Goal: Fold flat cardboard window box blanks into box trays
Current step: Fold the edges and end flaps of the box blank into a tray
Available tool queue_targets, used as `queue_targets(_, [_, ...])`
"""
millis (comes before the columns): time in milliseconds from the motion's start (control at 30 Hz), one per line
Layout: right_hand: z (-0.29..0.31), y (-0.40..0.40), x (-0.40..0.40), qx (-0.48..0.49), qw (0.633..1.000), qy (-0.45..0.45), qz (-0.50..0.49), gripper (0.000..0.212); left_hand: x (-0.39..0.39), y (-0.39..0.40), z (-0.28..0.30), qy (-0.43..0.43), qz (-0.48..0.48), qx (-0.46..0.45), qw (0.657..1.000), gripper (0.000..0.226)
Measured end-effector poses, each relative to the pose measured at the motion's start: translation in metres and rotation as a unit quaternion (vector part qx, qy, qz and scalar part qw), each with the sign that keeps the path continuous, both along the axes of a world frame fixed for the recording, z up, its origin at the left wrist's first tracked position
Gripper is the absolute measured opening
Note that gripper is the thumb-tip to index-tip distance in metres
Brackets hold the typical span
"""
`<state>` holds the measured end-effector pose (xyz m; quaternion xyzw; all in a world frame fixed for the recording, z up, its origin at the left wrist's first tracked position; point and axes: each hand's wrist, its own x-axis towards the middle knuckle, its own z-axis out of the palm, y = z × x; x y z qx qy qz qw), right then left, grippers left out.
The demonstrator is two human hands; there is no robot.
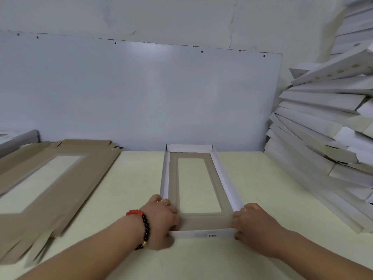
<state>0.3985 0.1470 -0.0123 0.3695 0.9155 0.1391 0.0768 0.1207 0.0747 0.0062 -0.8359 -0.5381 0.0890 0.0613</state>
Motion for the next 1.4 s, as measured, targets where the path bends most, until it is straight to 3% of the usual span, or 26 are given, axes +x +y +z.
queue_targets(133, [0.006,0.002,0.0,-0.031,0.999,-0.003,0.005,0.026,-0.017,0.009,0.011,0.058,-0.027,-0.062,0.996,0.03])
queue_targets(333, [0.007,0.005,0.001,-0.032,0.999,0.001,0.035,0.026,-0.015,0.02,0.005,0.124,-0.12,0.0,0.985,0.027])
queue_targets(567, [0.01,0.006,0.005,-0.05,0.997,0.028,0.053,0.024,-0.027,0.023,-0.006,0.078,-0.153,0.009,0.985,0.026])
queue_targets(667, [0.011,0.007,0.006,-0.049,0.997,0.024,0.06,0.025,-0.024,0.025,-0.007,0.089,-0.154,0.006,0.984,0.035])
queue_targets(900, [0.012,0.007,0.007,-0.055,0.995,0.041,0.066,0.025,-0.032,0.026,-0.008,0.072,-0.178,0.033,0.981,0.017])
queue_targets(1400, [0.013,0.009,0.007,-0.066,0.994,0.037,0.075,0.023,-0.027,0.032,-0.007,0.101,-0.168,-0.004,0.981,0.026])
